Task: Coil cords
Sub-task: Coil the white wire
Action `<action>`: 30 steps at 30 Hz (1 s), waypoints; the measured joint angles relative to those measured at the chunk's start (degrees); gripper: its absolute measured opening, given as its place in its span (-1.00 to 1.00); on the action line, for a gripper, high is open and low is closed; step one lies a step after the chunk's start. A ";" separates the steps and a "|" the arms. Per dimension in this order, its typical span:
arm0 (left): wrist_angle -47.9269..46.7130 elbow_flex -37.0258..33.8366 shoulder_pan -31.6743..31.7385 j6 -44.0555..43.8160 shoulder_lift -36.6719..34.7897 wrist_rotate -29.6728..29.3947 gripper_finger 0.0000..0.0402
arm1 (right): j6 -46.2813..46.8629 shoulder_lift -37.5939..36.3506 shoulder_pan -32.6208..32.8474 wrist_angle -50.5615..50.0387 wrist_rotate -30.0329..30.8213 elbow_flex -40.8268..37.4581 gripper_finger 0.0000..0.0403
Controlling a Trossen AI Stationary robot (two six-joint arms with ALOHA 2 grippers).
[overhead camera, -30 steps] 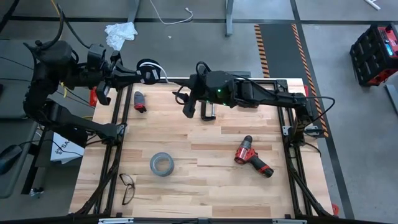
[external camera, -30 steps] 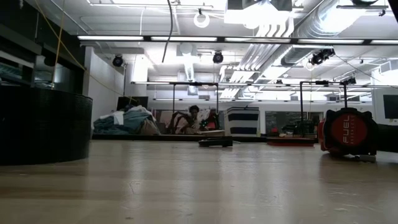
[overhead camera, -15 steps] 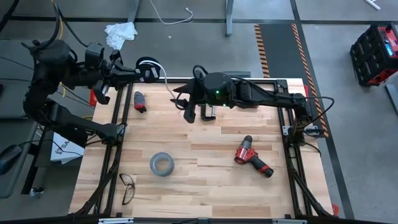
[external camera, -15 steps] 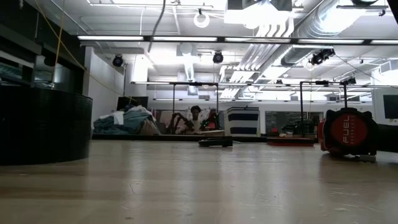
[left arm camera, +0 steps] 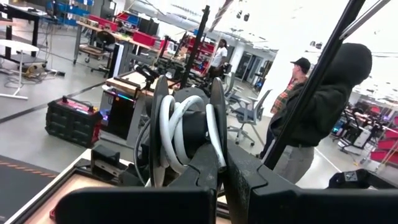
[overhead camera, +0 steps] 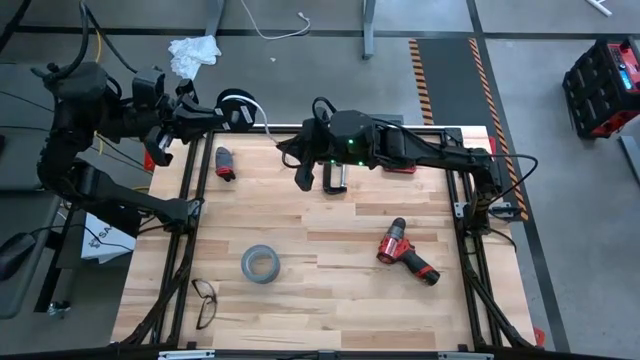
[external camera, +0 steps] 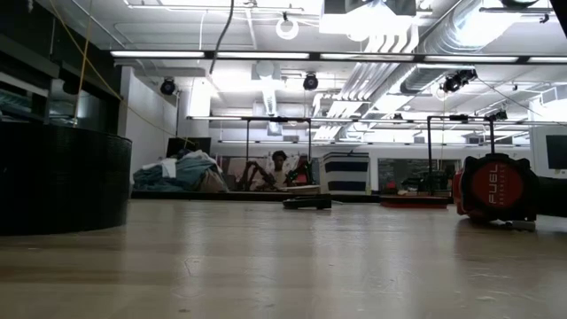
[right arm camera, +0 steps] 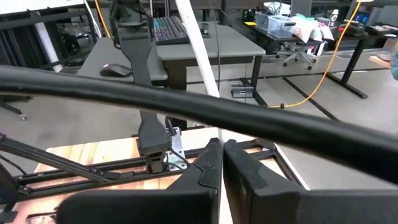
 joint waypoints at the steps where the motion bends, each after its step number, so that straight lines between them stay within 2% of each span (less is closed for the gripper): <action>1: 0.00 0.00 0.00 -0.02 0.00 0.00 -0.99 | 0.02 0.00 0.03 0.00 -0.14 0.00 -0.98; 5: 0.11 0.00 -0.02 -1.19 0.11 -0.30 -0.99 | 0.46 0.00 0.86 0.84 -0.24 0.00 -0.99; 10: 0.87 0.00 0.00 -4.13 1.25 -1.97 -0.99 | 0.50 0.24 2.63 8.27 -2.77 0.00 -1.00; 13: 0.80 0.00 0.00 -2.67 2.43 -3.72 -0.99 | 0.92 1.00 3.69 12.99 -5.46 0.02 -1.00; 17: 1.80 0.00 0.02 -1.16 4.15 -4.85 -0.99 | 0.92 2.53 4.84 13.99 -5.64 0.01 -1.00; 23: 9.73 0.00 0.02 -5.35 6.51 0.37 -0.99 | 0.92 4.41 5.04 15.24 -4.64 0.00 -1.00; 27: 9.48 0.00 0.02 -10.78 7.57 3.10 -1.00 | 0.86 4.50 5.02 18.61 -4.67 0.00 -1.00; 30: 8.69 0.00 0.02 -11.59 7.85 3.57 -1.00 | 0.61 4.50 5.26 20.43 -4.91 0.00 -1.00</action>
